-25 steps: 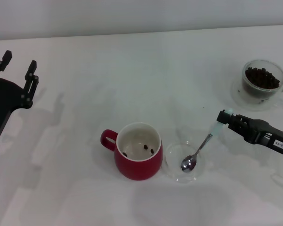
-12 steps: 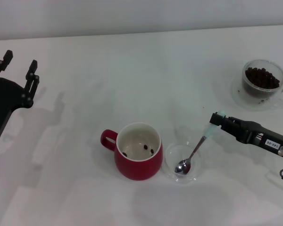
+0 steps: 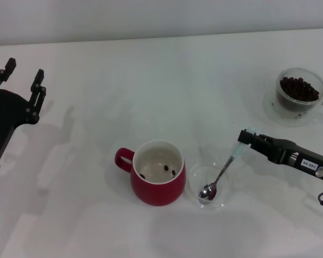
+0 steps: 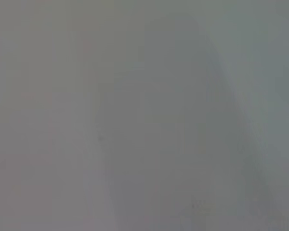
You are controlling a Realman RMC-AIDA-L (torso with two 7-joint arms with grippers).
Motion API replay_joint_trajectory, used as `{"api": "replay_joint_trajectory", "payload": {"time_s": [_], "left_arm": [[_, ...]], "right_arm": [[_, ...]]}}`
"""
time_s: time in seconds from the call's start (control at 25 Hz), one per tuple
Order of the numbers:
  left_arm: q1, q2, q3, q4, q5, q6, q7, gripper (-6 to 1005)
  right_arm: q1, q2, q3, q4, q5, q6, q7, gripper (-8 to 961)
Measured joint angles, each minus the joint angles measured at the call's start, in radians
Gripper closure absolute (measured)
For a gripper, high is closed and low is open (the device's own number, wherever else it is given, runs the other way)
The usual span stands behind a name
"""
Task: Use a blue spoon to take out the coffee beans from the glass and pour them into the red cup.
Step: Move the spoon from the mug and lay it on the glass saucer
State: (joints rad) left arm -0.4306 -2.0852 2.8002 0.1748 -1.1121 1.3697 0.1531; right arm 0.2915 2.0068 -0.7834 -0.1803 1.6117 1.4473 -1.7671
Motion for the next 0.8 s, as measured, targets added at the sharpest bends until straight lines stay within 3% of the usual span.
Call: {"api": "replay_joint_trajectory", "payload": {"time_s": [0.8], "left_arm": [[0.007,-0.001,0.002,0.002,0.000,0.000,0.000,494]], "right_arm": [[0.010,-0.002,-0.023,-0.001,-0.006,-0.061,0.012,798]]}}
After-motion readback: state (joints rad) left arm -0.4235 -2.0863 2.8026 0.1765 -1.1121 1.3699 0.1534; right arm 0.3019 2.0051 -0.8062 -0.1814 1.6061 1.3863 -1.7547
